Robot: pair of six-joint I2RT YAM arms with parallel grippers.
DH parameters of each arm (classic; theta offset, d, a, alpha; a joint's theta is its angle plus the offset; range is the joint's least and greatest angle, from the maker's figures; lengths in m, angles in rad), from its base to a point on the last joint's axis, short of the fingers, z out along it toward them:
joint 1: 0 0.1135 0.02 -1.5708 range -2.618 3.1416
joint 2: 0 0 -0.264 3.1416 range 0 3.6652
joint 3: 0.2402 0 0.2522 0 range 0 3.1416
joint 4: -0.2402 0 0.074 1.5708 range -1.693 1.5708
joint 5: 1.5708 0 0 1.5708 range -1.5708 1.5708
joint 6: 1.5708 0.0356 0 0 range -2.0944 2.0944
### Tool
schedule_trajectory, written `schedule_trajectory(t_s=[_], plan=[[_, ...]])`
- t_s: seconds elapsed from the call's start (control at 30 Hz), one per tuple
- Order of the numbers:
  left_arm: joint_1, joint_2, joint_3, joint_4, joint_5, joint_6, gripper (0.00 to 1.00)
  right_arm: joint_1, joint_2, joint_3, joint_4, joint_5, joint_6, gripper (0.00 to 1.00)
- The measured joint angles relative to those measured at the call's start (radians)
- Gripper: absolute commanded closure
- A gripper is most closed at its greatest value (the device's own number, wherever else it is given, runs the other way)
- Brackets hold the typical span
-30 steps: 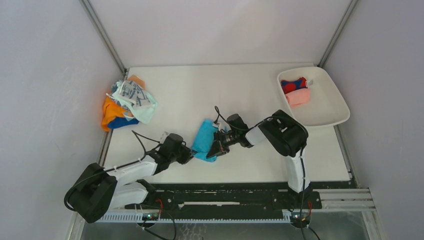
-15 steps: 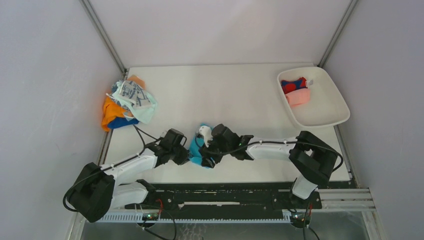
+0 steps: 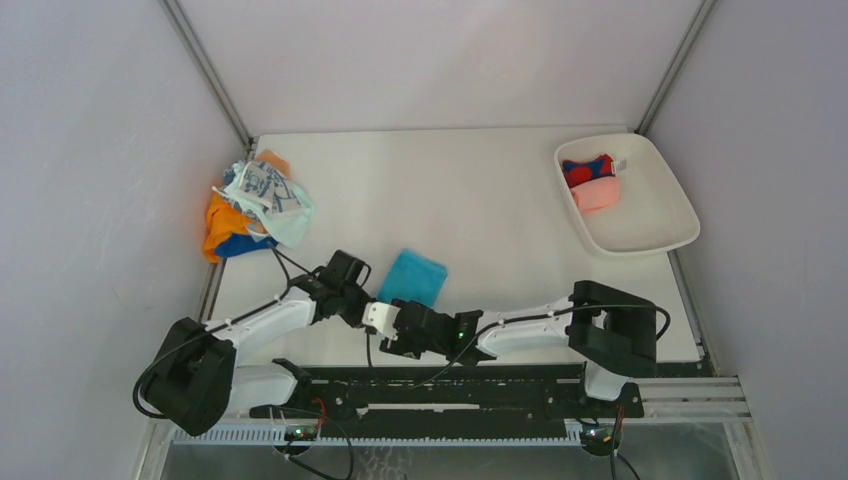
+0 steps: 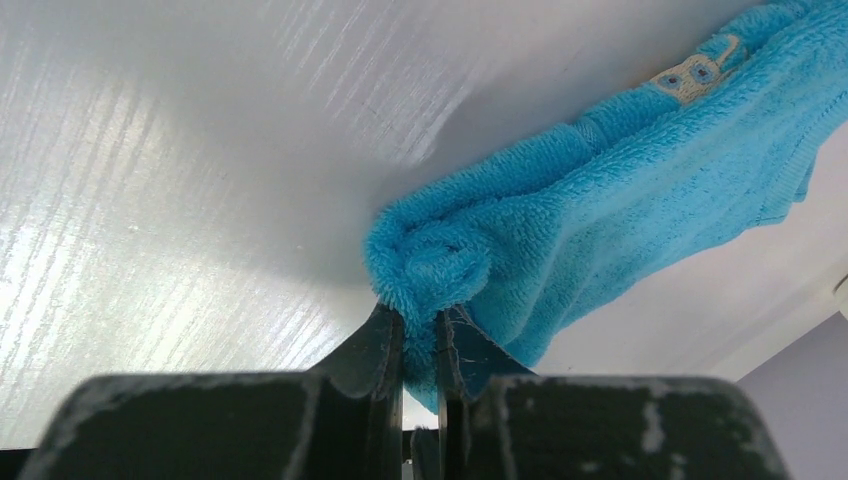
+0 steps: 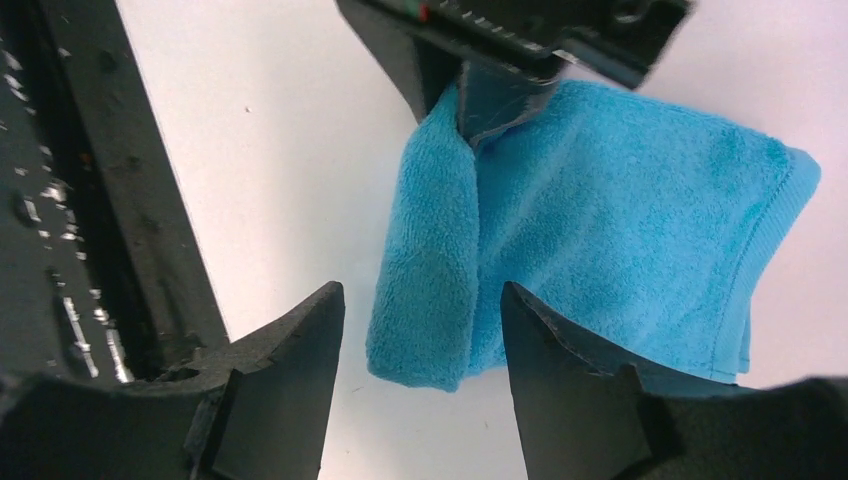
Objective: Roll the towels
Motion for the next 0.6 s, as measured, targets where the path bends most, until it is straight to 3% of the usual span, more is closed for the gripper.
schedule_trajectory(t_s=[0.27,0.43,0.5,0.6], plan=[[0.006,0.016,0.003,0.003,0.022,0.006,0.92,0.077,0.111,0.014,0.048,0.148,-0.109,0.49],[0.009,0.017,0.003,0.005,0.028,0.006,0.84,0.099,0.146,0.029,0.071,0.204,-0.15,0.74],[0.01,0.017,0.003,0.007,0.029,0.006,0.76,0.095,0.152,0.03,0.068,0.2,-0.153,0.86],[0.011,0.012,0.002,0.009,0.032,0.006,0.62,0.07,0.148,0.03,0.058,0.157,-0.14,0.95]])
